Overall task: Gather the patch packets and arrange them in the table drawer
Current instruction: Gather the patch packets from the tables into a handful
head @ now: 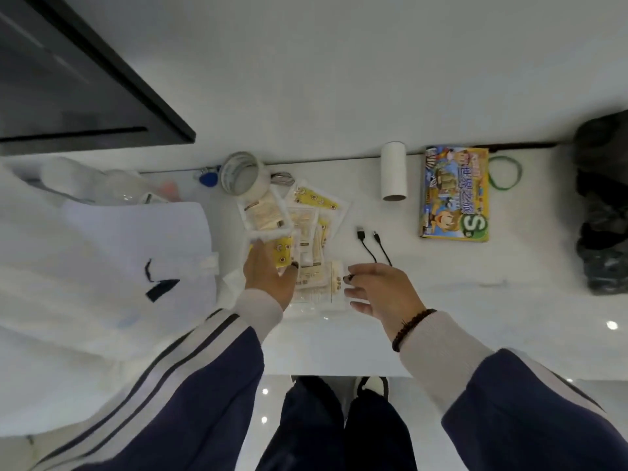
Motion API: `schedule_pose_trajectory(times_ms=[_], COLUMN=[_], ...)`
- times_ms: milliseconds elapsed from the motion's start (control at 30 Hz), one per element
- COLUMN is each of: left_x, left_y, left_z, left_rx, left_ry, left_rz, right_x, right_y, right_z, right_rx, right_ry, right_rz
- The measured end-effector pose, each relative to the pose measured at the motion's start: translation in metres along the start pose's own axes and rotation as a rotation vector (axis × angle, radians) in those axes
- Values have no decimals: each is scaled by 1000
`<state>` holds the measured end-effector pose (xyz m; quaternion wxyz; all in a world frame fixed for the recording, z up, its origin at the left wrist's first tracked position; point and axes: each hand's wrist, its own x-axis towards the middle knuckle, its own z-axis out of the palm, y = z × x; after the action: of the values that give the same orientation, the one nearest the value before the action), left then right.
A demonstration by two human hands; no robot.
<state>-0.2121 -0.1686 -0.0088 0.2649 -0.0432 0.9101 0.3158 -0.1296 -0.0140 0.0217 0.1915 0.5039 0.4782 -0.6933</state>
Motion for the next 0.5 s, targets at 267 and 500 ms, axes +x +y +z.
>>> schedule_pose_trajectory(times_ms=[267,500], left_x=[59,39], left_y=[-20,-47], left_z=[9,19], left_rx=[423,505], left_ry=[-34,-90], left_rz=[-5,77], right_x=[61,79], right_y=[-15,-20], right_z=[21,46], right_rx=[-119,-76], right_ry=[142,121], right_rz=[-153,-128])
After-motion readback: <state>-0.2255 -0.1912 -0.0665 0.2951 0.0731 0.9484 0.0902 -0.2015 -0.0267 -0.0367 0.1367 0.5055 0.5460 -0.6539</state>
